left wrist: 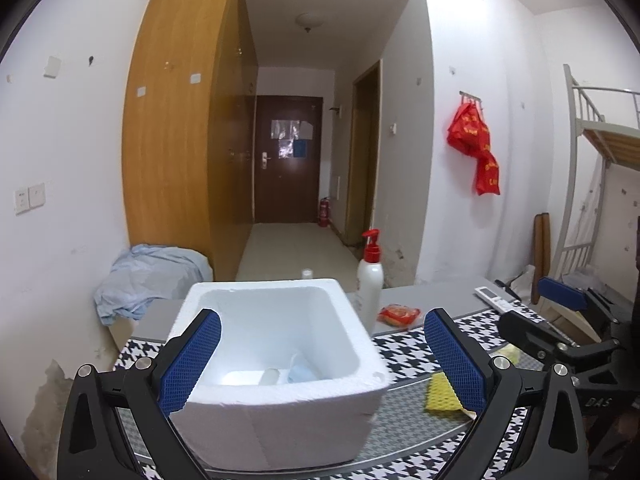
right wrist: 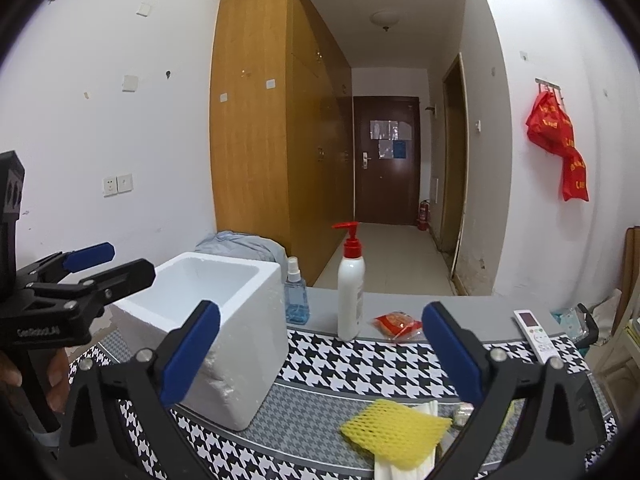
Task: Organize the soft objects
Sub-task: 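Withdraw both grippers from the box back toward the remaining items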
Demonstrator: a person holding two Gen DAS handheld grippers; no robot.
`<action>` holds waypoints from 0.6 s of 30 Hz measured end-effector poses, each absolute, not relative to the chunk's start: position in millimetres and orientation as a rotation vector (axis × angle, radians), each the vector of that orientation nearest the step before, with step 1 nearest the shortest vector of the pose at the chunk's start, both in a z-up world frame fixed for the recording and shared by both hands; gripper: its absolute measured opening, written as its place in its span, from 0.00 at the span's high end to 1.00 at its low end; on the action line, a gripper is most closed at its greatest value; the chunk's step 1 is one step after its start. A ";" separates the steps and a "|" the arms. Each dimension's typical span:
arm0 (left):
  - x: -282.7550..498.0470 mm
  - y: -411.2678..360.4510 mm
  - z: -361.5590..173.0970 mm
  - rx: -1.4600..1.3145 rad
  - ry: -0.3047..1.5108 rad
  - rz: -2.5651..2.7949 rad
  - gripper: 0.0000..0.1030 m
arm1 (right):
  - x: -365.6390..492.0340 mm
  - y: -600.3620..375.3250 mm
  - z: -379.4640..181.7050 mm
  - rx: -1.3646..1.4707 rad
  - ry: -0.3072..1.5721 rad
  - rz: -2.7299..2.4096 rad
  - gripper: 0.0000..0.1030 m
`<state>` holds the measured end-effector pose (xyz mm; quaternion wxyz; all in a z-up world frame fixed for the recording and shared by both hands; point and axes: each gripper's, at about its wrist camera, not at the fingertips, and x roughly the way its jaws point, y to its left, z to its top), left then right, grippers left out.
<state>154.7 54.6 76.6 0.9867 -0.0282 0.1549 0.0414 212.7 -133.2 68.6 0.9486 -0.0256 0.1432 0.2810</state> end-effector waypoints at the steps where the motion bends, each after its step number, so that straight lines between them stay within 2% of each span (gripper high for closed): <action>1: 153.6 51.4 76.2 -0.049 0.309 0.086 0.01 | 212.6 -135.0 68.2 -0.050 0.294 0.569 0.01; 18: 145.5 23.0 70.8 -0.047 0.290 0.007 0.01 | 196.6 -167.4 66.6 -0.041 0.280 0.492 0.01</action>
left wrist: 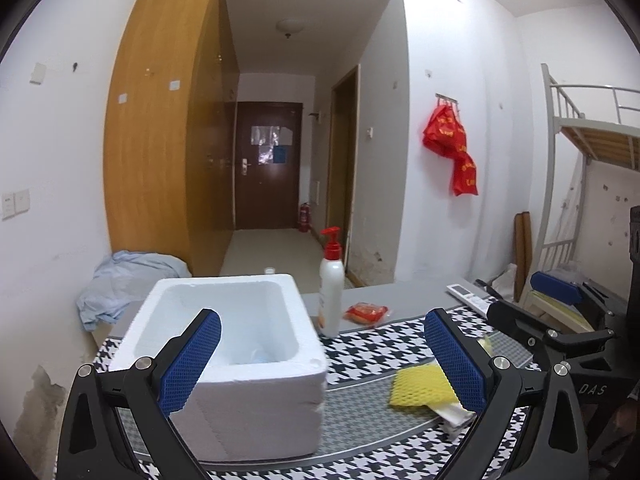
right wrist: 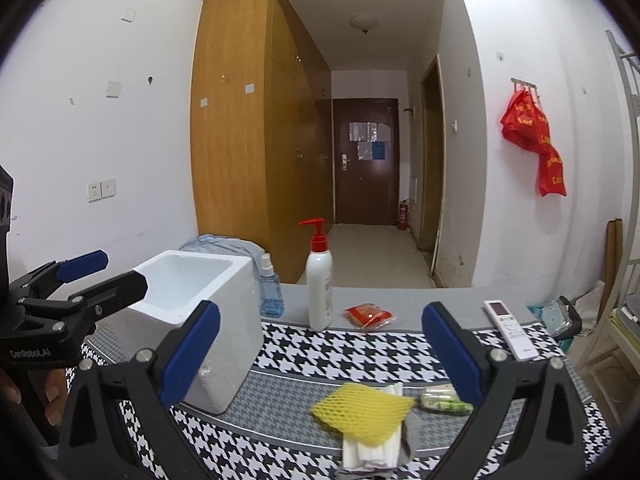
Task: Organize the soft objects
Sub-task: 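Withdraw both grippers from the box back toward the remaining items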
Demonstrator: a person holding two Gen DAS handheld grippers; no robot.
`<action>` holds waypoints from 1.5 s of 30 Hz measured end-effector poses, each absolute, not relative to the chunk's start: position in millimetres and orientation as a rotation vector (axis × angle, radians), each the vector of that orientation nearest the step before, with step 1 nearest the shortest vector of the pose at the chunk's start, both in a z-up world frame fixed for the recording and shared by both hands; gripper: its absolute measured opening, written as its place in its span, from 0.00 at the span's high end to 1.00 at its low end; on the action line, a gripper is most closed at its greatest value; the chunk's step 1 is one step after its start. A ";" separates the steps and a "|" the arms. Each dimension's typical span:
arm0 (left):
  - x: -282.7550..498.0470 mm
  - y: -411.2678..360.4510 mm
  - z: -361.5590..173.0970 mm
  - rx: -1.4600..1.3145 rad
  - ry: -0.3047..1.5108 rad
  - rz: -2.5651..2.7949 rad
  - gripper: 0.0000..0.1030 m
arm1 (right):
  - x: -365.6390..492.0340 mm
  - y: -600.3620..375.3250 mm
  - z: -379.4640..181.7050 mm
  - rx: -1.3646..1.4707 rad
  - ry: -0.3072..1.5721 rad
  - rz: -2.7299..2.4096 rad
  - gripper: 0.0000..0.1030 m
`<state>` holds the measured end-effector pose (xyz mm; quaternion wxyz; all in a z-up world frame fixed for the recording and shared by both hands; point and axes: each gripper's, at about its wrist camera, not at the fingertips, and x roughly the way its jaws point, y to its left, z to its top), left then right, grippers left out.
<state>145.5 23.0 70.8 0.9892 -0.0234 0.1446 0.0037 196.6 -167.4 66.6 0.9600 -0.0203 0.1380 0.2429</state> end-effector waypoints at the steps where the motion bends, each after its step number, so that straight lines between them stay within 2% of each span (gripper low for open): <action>1: 144.8 21.6 70.0 -0.051 0.288 0.000 0.01 | 196.1 -169.5 66.6 -0.041 0.279 0.489 0.01; 17: 131.6 -2.4 47.3 -0.062 0.258 -0.072 0.01 | 182.8 -201.8 50.2 -0.027 0.267 0.408 0.01; 45: 148.6 -35.0 10.4 -0.053 0.344 -0.129 0.01 | 183.1 -232.2 21.6 -0.044 0.309 0.343 0.01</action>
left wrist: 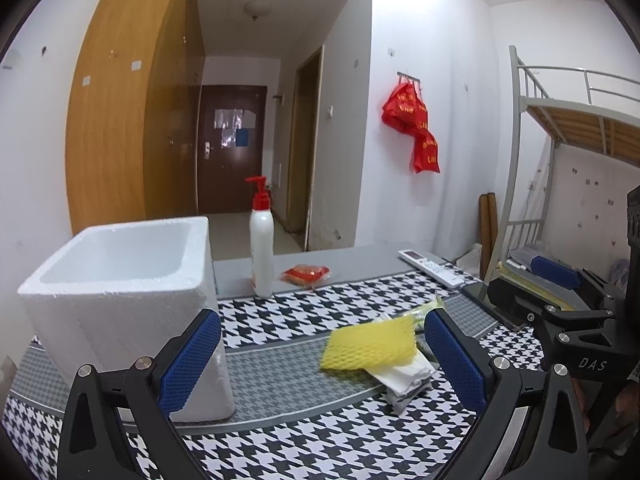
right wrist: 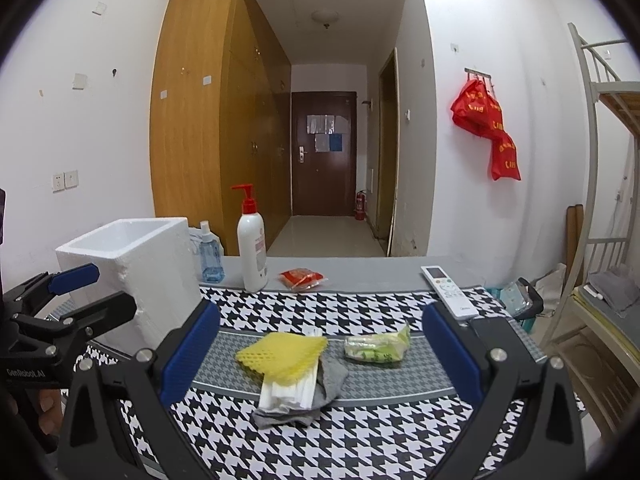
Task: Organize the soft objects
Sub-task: 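Withdraw both grippers from the box back toward the remaining items, then lower the left gripper onto the yellow mesh sleeve while the right gripper approaches the green packet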
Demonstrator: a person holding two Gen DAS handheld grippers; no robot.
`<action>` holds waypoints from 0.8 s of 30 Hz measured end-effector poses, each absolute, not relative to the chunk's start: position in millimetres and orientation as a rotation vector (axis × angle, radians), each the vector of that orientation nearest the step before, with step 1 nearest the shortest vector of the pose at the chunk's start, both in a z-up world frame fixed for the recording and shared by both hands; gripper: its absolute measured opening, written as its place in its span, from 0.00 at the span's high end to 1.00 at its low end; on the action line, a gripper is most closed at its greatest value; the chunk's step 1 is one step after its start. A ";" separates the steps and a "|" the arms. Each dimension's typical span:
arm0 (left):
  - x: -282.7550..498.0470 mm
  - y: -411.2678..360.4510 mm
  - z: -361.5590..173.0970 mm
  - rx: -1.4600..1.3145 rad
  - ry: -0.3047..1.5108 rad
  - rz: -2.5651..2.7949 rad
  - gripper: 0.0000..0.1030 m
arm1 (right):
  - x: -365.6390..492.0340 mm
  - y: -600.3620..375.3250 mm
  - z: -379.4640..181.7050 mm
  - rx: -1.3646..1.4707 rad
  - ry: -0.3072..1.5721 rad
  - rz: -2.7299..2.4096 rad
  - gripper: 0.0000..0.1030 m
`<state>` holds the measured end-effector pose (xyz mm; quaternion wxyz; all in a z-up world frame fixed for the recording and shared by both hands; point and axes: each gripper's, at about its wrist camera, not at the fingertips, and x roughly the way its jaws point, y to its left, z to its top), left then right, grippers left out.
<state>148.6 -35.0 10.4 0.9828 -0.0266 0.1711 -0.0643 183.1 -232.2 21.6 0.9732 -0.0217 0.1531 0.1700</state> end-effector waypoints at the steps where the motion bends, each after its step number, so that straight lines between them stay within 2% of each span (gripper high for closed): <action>1: 149.9 -37.3 8.6 -0.053 0.350 -0.134 0.01 | 183.7 -233.5 19.9 -0.043 0.314 0.344 0.01; 24: 195.3 -71.6 -28.9 -0.012 0.509 -0.181 0.01 | 222.4 -250.2 -15.9 -0.064 0.452 0.335 0.01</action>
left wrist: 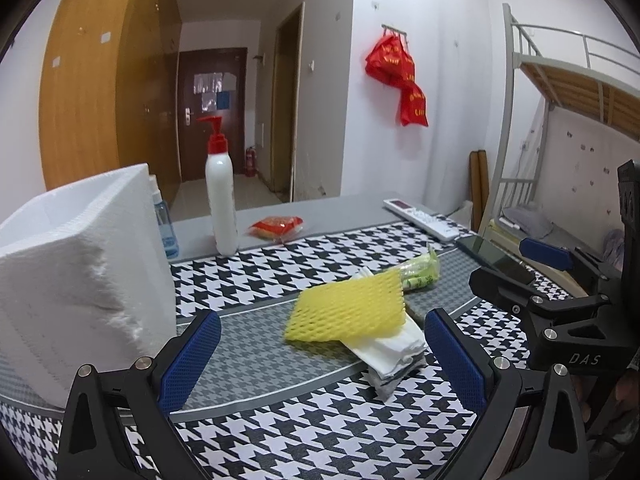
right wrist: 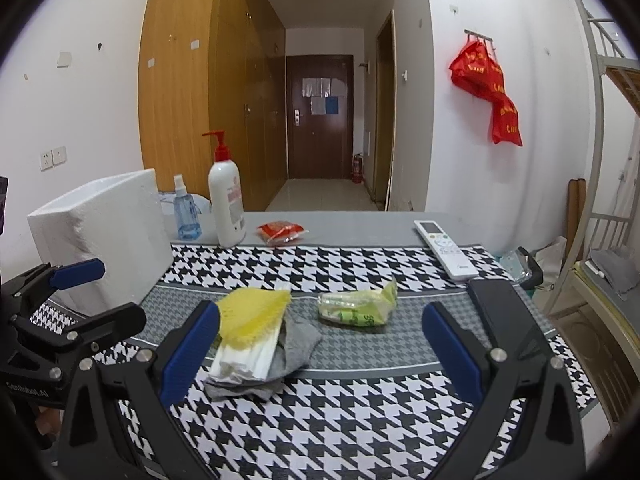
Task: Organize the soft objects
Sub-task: 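Lower the left gripper onto the yellow mesh sleeve while the right gripper approaches the green packet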
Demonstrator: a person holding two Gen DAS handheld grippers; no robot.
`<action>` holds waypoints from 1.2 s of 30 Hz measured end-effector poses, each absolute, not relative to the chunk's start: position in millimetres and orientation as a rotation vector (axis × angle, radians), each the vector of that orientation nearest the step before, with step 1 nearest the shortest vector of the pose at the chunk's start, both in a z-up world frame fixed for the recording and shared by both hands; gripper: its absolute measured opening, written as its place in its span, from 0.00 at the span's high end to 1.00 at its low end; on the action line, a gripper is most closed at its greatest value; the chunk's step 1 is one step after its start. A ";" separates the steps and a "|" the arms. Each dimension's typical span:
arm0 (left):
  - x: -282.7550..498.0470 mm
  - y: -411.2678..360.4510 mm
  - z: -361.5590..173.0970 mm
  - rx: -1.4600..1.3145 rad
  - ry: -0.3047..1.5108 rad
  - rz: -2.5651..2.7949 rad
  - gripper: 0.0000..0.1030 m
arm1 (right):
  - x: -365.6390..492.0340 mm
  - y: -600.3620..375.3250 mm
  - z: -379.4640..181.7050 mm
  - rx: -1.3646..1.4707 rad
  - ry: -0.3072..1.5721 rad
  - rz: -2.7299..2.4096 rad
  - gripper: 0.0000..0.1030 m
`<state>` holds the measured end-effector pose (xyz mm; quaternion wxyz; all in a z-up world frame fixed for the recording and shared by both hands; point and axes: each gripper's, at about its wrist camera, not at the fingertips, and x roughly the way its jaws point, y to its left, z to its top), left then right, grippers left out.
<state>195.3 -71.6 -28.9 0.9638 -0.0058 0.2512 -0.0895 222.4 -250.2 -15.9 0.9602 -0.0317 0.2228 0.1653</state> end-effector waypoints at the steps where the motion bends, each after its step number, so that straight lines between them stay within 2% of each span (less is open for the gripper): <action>1: 197.6 -72.3 -29.7 -0.010 0.516 -0.183 0.01 | 224.6 -250.8 -17.6 -0.063 0.457 0.336 0.01; 36: 270.6 -100.3 -61.8 -0.033 0.743 -0.238 0.01 | 303.8 -255.3 -42.9 -0.071 0.680 0.374 0.01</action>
